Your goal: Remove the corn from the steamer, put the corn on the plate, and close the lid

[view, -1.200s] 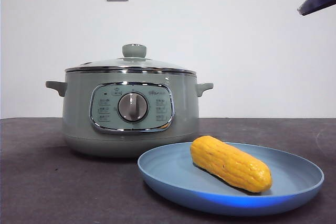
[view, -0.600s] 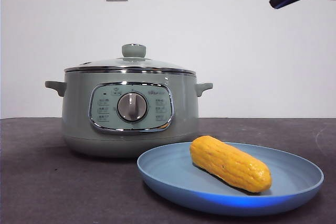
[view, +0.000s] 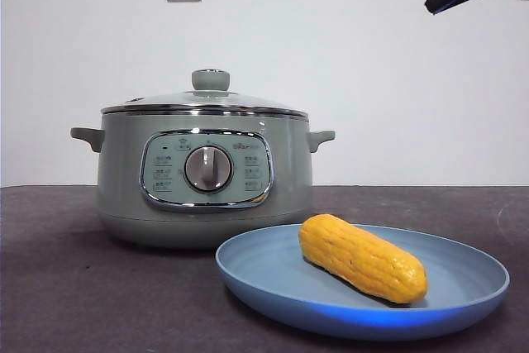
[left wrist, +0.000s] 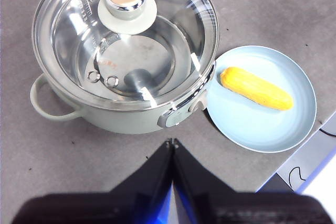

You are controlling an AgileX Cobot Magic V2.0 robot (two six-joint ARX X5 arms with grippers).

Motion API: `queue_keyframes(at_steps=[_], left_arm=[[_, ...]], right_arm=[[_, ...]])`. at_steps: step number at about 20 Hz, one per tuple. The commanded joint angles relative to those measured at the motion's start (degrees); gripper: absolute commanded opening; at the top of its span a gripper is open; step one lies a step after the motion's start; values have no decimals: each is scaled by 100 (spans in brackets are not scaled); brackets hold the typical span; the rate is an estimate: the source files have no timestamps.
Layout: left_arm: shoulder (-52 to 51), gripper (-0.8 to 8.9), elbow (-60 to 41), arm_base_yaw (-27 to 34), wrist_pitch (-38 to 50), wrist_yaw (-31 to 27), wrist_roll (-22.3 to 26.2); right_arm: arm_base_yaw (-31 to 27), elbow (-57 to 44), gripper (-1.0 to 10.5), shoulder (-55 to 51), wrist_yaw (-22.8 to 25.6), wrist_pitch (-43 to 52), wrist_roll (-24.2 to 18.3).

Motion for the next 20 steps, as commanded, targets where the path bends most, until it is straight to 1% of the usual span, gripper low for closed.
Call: queue_keyframes(at_steps=[1, 3, 4, 5, 7, 10, 11, 13, 15, 16, 17, 18, 20], left_arm=[[-76, -4, -24, 59, 627, -33, 208], [-275, -4, -26, 199, 1580, 98, 643], [-426, -4, -28, 330, 2020, 243, 793], [-619, -4, -28, 527, 2398, 463, 844], [-1032, -4, -44, 970, 2699, 693, 844], [-1759, -4, -431, 1683, 2918, 728, 914], [-2072, -4, -778, 1939, 3082, 723, 914], [-2782, -4, -1779, 2382, 3530, 619, 909], [-3510, -4, -3088, 2664, 4111, 275, 881], [-3805, -4, -3657, 2730, 4402, 269, 796], [-4162, -4, -4310, 2780, 4739, 271, 610], [-4441, -4, -4798, 2798, 4951, 258, 468], [-5003, -4, -5722, 2815, 5213, 227, 363]], right_arm=[[7, -20, 1, 2, 2, 35, -22], [7, -20, 1, 2, 0, 33, -22], [7, -20, 1, 2, 0, 35, -22], [7, -20, 1, 2, 0, 35, -22], [7, -20, 1, 2, 2, 35, -22], [7, -20, 1, 2, 2, 35, -22], [7, -20, 1, 2, 2, 35, -22], [7, -20, 1, 2, 2, 35, -22], [7, -20, 1, 2, 2, 35, -22], [7, -20, 1, 2, 2, 35, -22], [7, -20, 1, 2, 2, 35, -22], [7, -20, 1, 0, 2, 35, -22], [7, -20, 1, 0, 2, 35, -22]])
